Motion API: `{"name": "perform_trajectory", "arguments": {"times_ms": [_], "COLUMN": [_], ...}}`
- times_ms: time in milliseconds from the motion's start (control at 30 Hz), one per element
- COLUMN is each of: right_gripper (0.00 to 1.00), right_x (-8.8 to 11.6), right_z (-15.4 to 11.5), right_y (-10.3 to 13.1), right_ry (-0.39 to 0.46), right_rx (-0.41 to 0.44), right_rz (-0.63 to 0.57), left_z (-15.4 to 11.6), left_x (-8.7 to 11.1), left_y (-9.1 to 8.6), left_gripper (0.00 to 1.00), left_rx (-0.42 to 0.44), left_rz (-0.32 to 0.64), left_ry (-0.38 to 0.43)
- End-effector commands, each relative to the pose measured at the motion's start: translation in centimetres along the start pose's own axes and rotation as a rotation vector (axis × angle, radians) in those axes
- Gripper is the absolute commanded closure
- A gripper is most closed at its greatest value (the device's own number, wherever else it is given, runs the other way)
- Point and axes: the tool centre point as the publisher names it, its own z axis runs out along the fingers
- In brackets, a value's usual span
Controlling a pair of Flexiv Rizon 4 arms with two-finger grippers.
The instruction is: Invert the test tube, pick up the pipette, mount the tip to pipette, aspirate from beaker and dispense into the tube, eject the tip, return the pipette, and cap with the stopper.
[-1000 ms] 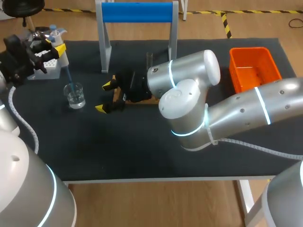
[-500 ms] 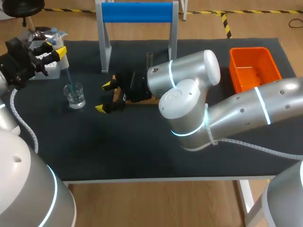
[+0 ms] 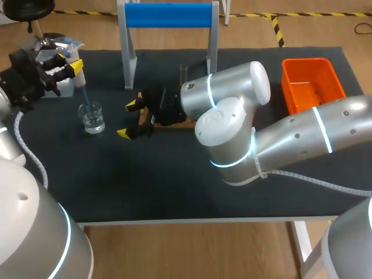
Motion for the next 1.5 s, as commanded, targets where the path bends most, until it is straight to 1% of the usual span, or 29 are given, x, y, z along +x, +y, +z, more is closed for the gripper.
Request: {"name": "perform_trajectory", "arguments": {"times_ms": [33,300,733,1000,1500], "right_gripper": [0.0,0.0,0.0,0.0,0.0], "right_x": [-0.01,-0.01,-0.01,-0.01,-0.01], "right_z": [0.06,0.06,0.06,0.06,0.06], "right_y": [-0.01,-0.01,-0.01,-0.01,-0.01], "right_ry": [0.0,0.0,0.0,0.0,0.0], "right_rx": [0.001,0.001,0.001,0.001,0.001], "right_rz": [0.0,0.0,0.0,0.0,0.0], "left_z": [0.34,0.63,0.42,0.23,0.3], "left_x": [0.38,0.74,1.03,1.06,1.1], "left_y": [0.31,0.53,0.92,1.2,1.15], "left_gripper": [1.0,1.0,1.0,1.0,1.0], "left_rx": [0.0,-0.008,-0.019,-0.01,-0.014], "left_rz": [0.003,0.009,0.012,-0.004,-0.015], "left_ry": [0.001,0.014,0.009,0.007,0.01]}}
